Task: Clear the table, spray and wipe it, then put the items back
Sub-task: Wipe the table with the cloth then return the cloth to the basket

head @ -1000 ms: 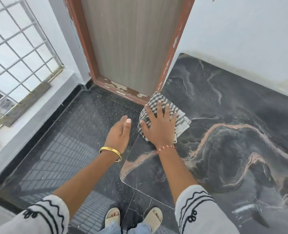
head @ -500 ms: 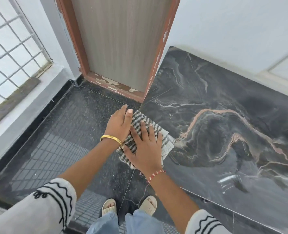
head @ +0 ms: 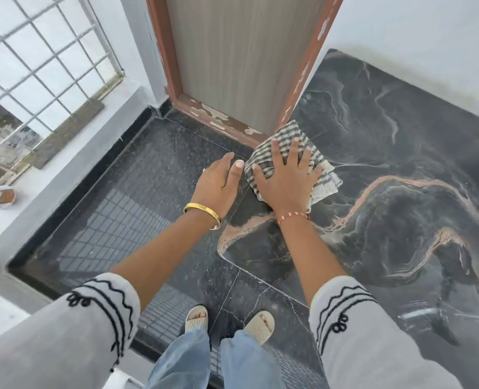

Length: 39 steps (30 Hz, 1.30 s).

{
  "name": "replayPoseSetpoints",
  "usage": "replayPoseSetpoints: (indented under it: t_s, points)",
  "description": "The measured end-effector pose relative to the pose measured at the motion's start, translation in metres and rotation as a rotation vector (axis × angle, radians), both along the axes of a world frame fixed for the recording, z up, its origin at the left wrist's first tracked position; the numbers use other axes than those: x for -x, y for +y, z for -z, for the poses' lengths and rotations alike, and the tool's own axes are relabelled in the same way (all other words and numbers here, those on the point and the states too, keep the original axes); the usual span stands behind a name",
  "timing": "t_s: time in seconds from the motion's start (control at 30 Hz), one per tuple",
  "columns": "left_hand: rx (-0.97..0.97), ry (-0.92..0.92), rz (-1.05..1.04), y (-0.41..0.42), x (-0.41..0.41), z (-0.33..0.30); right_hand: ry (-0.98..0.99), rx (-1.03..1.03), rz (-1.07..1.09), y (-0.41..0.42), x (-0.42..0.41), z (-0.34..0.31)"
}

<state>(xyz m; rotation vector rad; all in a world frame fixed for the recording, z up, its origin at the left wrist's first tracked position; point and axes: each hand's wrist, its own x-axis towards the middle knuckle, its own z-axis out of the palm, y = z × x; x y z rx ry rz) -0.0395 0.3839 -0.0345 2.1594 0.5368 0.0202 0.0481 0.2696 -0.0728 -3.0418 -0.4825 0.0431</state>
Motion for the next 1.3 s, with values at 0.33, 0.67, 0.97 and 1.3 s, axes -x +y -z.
replayPoseSetpoints:
  t_s: [0.33, 0.67, 0.97, 1.3]
  points:
    - [0.028, -0.041, 0.128, -0.037, 0.018, -0.008, 0.026, 0.005, -0.140, -0.038, 0.116, -0.001]
    - [0.004, -0.006, 0.378, -0.111, 0.031, -0.009, 0.077, -0.033, 0.217, -0.149, 0.142, -0.005]
    - [0.028, 0.000, 0.506, -0.132, 0.029, -0.018, -0.035, -0.182, 0.206, -0.156, 0.195, -0.022]
    - [0.099, -0.075, 0.363, -0.124, 0.020, -0.046, 0.606, -1.114, 0.730, -0.183, 0.117, -0.080]
